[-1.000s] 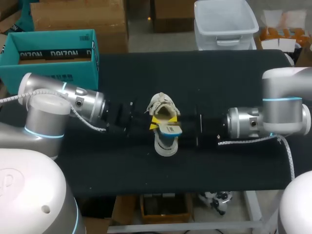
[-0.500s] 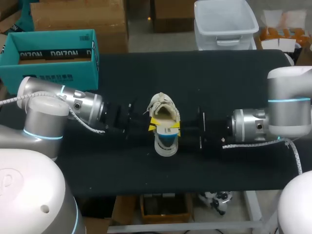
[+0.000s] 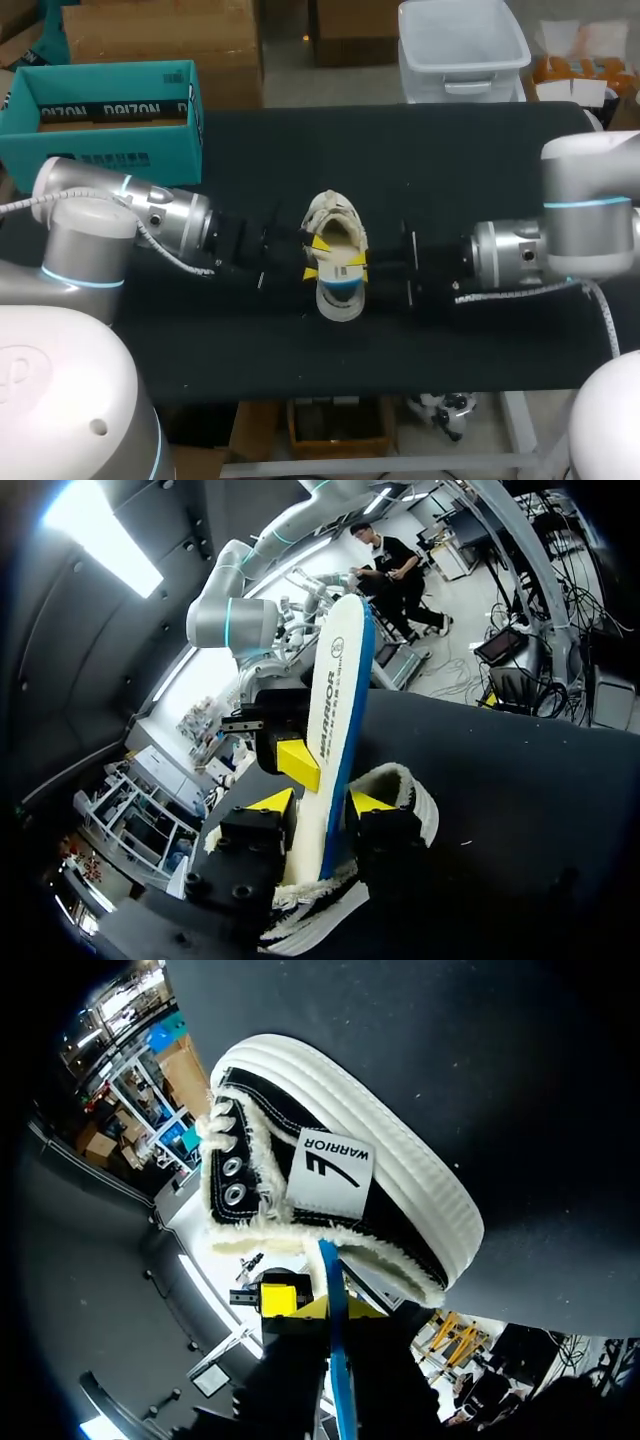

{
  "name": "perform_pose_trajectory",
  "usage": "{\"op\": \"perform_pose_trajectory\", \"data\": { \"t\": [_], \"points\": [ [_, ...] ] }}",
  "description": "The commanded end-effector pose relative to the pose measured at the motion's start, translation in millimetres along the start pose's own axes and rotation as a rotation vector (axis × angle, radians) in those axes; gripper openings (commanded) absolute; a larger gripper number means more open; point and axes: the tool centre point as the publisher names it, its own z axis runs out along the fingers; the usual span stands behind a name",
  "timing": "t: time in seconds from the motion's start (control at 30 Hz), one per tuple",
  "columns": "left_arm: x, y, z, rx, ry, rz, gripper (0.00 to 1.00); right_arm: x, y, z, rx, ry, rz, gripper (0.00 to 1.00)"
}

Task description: Open the shoe tongue, take the insole out of the shoe, put the insole back into the shoe, and pack the shoe into the shoebox

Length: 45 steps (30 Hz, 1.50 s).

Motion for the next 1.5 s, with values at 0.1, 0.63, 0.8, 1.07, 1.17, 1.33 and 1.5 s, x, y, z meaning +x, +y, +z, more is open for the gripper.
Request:
{"op": "perform_pose_trajectory", "data": {
  "t": [0.1,0.63,0.8,1.07,1.17,1.33,1.5],
  "points": [
    [0.4,3.7,3,-0.019,-0.001,0.006,0.0,4,9,5,0.002,-0.058,-0.007,0.0],
    [-2.2,19.5,4,-0.029,0.012,0.001,0.0,15,15,11,-0.046,-0.131,-0.088,0.0],
    [-4.2,25.7,8,-0.042,-0.001,0.001,0.0,15,24,15,-0.047,-0.14,-0.096,0.0],
    [-4.5,36.8,12,-0.068,-0.01,-0.001,0.0,18,41,21,-0.02,-0.159,-0.107,0.0],
    [-4.4,37.5,11,-0.076,-0.013,-0.004,0.0,16,47,21,-0.013,-0.156,-0.105,0.0],
    [-4.1,38.0,11,-0.081,-0.016,-0.003,0.0,14,49,21,-0.012,-0.154,-0.097,0.0],
    [-3.9,38.0,10,-0.077,-0.018,-0.007,0.0,12,38,18,-0.037,-0.155,-0.089,0.24]
  ]
}}
